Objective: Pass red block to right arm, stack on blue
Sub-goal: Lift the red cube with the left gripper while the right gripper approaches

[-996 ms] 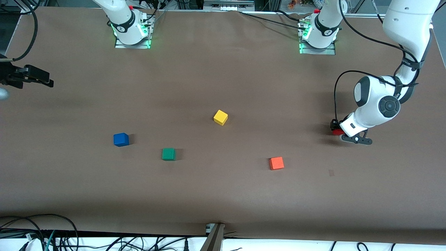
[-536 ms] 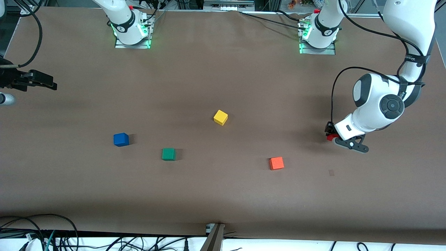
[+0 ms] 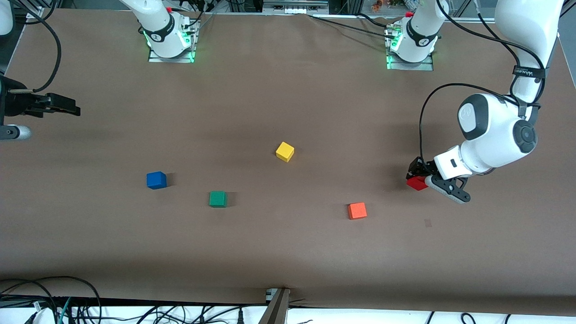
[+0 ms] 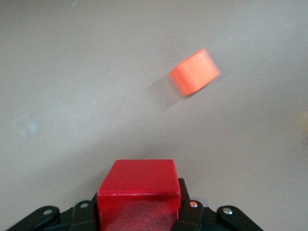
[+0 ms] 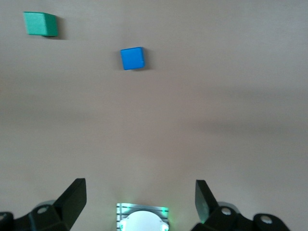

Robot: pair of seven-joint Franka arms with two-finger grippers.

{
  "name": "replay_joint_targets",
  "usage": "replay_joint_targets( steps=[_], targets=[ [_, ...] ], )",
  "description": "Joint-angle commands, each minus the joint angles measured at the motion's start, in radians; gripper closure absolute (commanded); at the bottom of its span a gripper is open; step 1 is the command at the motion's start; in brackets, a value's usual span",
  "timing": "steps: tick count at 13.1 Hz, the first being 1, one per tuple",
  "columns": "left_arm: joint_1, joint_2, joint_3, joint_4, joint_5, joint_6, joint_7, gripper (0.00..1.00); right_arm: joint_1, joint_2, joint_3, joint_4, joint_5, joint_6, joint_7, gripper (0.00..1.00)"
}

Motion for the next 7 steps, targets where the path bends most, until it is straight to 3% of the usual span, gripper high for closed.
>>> replay_joint_targets(
  steps=[1, 4, 7],
  targets=[
    [0.009, -0.071, -0.062, -0.004, -0.087, -0.021, 0.198, 1.0, -0.006, 0.027, 0.001, -0.01, 0.087, -0.017, -0.007, 0.0],
    [0.009, -0.092, -0.142, 0.012, -0.133, -0.021, 0.316, 1.0, -0.003, 0.064, 0.001, -0.027, 0.216, -0.016, 0.0, 0.0],
    [0.008, -0.081, -0.208, 0.044, -0.225, -0.019, 0.455, 1.0, -0.004, 0.131, 0.001, -0.028, 0.409, -0.029, -0.001, 0.0]
  ],
)
